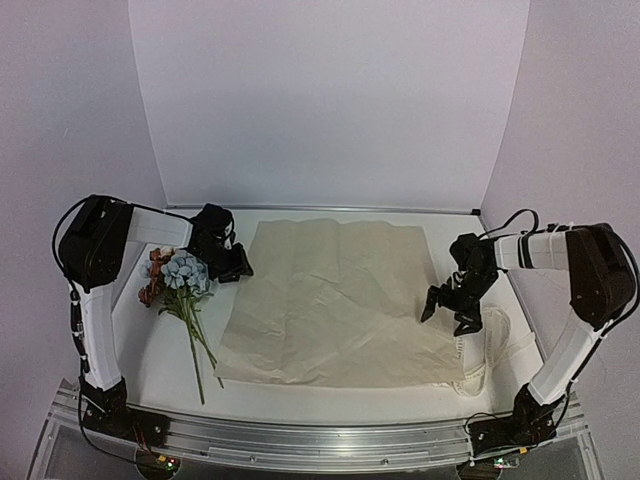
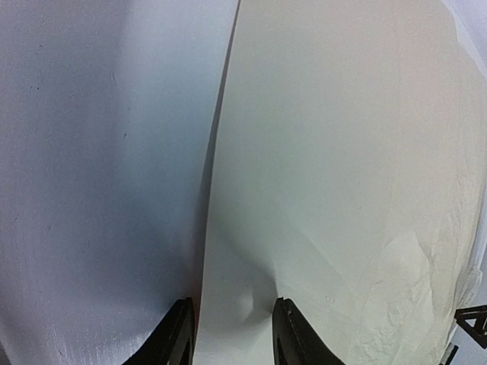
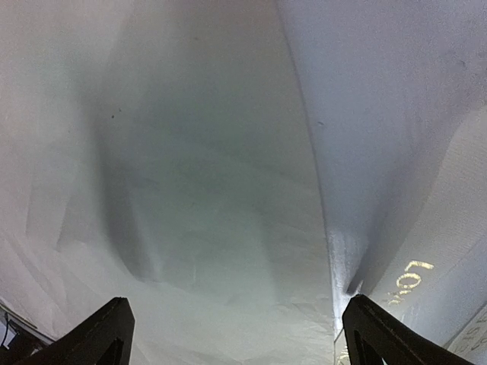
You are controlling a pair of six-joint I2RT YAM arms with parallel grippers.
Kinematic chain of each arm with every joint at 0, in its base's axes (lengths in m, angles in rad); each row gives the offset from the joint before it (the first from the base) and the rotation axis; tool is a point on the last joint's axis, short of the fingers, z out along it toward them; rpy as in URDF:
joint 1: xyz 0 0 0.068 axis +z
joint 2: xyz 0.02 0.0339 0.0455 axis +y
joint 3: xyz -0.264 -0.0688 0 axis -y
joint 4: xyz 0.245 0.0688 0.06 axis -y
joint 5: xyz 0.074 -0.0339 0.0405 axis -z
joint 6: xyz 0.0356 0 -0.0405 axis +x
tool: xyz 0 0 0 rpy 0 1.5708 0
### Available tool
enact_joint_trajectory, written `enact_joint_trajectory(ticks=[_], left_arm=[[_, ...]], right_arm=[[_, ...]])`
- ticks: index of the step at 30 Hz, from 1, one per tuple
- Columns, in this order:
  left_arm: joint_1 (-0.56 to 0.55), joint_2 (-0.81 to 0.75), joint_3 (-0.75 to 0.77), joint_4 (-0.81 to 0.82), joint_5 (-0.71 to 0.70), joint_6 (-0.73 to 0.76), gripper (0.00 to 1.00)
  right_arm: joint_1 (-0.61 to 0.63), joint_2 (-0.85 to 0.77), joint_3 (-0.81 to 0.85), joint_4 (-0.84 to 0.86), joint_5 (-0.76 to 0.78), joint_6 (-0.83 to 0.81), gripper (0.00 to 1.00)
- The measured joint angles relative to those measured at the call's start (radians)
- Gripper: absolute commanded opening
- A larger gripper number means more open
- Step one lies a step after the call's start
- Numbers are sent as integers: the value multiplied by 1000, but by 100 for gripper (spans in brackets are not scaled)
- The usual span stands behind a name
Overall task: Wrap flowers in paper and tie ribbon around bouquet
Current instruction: Rotate the flattened wrapping paper at the center of the board.
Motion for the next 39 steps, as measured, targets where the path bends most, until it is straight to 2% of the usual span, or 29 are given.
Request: enact_joint_trajectory(ticks=[4, 11, 17, 22, 24, 31, 39], left_arm=[[0, 23, 28, -5, 0, 1, 31], [0, 57, 80, -22, 0, 16, 26], [2, 108, 157, -38, 1, 27, 23], [5, 157, 233, -59, 2, 38, 21], [8, 180, 269, -61, 3, 47, 19], [25, 264, 396, -67, 29, 78, 13], [28, 340, 575, -94, 54, 132, 7]], right_arm=[[-27, -45, -52, 13, -8, 27, 97], [-36, -86, -120, 61, -77, 114, 81], [-36, -122, -181, 104, -131, 208, 44], [-34, -163, -210, 116, -145, 267, 8], [-26, -188, -221, 122, -145, 290, 0], [68, -276, -265, 141, -112, 360, 0], [253, -398, -325, 133, 39, 442, 0]])
